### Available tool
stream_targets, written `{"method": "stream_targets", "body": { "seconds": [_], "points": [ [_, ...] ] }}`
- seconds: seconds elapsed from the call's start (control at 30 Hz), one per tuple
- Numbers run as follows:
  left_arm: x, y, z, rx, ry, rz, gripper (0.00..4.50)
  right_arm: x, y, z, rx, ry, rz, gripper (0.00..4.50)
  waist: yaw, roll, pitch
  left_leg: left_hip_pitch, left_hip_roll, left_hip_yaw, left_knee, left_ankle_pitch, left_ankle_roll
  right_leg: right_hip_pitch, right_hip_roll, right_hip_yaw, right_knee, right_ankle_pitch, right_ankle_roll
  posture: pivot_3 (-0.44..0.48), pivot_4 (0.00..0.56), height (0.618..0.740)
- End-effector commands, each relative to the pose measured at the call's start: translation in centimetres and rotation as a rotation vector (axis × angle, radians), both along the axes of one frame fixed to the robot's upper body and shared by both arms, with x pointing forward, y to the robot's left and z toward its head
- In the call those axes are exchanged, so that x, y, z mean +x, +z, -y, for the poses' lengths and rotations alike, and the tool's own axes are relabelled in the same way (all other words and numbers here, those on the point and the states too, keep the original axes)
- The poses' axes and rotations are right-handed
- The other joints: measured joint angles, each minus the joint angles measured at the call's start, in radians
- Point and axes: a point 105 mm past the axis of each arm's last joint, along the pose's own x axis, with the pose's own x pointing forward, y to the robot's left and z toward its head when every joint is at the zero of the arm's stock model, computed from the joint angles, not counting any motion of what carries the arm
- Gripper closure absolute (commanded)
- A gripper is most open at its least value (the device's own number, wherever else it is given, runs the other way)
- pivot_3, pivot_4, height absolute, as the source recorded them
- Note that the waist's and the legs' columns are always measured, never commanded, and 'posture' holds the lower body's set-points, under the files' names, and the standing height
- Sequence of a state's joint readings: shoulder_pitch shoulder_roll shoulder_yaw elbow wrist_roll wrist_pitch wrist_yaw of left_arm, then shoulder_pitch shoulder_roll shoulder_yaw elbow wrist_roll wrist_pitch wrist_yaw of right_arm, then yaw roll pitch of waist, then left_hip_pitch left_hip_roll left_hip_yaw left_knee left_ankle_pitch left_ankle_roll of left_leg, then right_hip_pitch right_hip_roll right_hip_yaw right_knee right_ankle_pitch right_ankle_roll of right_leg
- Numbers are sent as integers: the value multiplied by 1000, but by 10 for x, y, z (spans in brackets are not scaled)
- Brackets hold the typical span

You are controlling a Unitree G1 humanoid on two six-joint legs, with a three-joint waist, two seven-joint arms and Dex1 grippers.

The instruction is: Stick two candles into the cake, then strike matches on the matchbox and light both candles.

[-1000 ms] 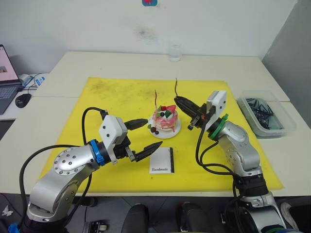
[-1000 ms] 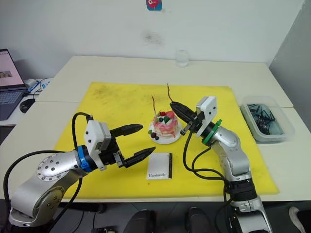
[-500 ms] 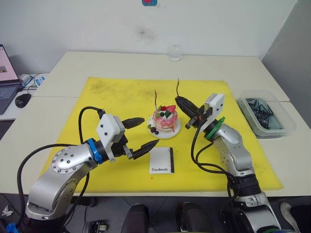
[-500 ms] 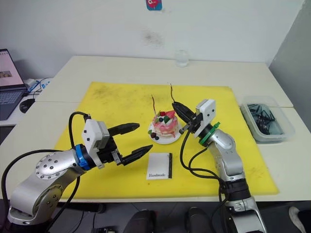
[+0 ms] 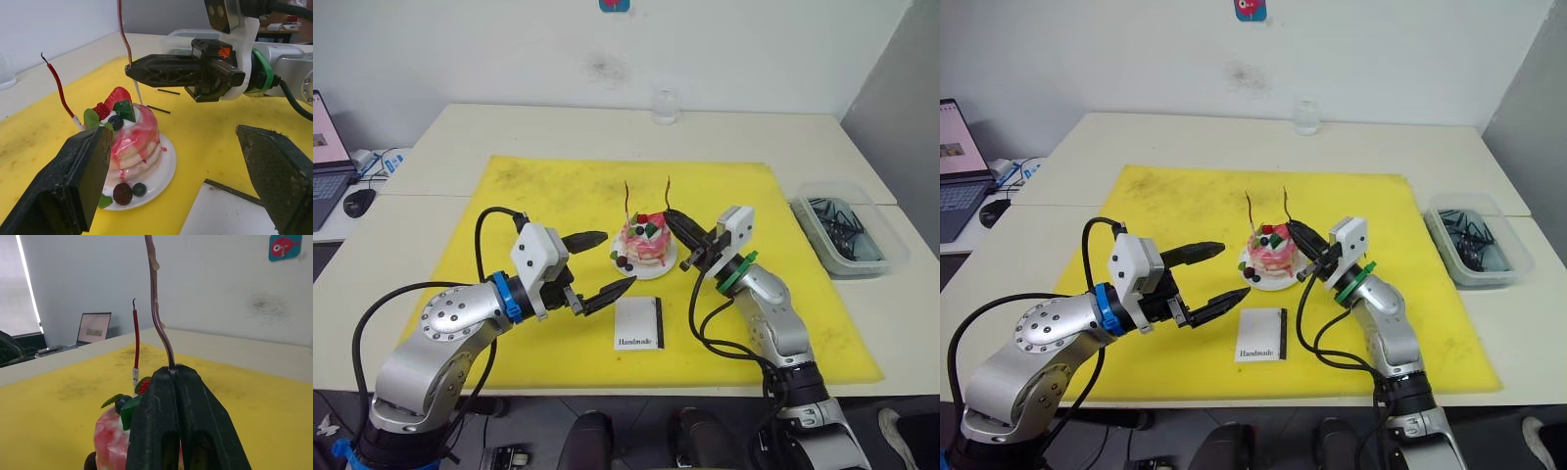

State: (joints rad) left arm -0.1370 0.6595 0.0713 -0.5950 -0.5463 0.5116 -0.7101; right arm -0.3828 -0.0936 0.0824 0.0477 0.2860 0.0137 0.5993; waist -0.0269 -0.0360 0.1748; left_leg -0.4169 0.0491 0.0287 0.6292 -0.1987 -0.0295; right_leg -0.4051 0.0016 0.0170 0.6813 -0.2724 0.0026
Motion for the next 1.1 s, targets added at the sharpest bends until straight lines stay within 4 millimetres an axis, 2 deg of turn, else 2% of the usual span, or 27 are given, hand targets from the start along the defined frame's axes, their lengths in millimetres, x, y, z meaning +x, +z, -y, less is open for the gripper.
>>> {"method": "stream_targets", "body": {
  "seconds": [0.03, 0.43, 1.1],
  "points": [
    [-3, 8, 4, -9, -23, 47, 0, -3, 11, -4, 10, 5, 49, 4467, 0, 0, 0, 0, 0, 0, 0, 0, 0, 0, 0, 0, 0, 0, 0, 0, 150, 740],
    [-3, 6, 6, -5, -36, 47, 0, 0, 1, 0, -16, -56, 71, 4467, 0, 0, 0, 0, 0, 0, 0, 0, 0, 0, 0, 0, 0, 0, 0, 0, 150, 740],
    [-6, 0, 8, -2, -49, 40, 0, -7, -43, -5, -27, -82, -52, 4467, -1, 0, 0, 1, 0, 0, 0, 0, 0, 0, -1, 0, 0, 0, 0, 0, 150, 740]
  ]
}}
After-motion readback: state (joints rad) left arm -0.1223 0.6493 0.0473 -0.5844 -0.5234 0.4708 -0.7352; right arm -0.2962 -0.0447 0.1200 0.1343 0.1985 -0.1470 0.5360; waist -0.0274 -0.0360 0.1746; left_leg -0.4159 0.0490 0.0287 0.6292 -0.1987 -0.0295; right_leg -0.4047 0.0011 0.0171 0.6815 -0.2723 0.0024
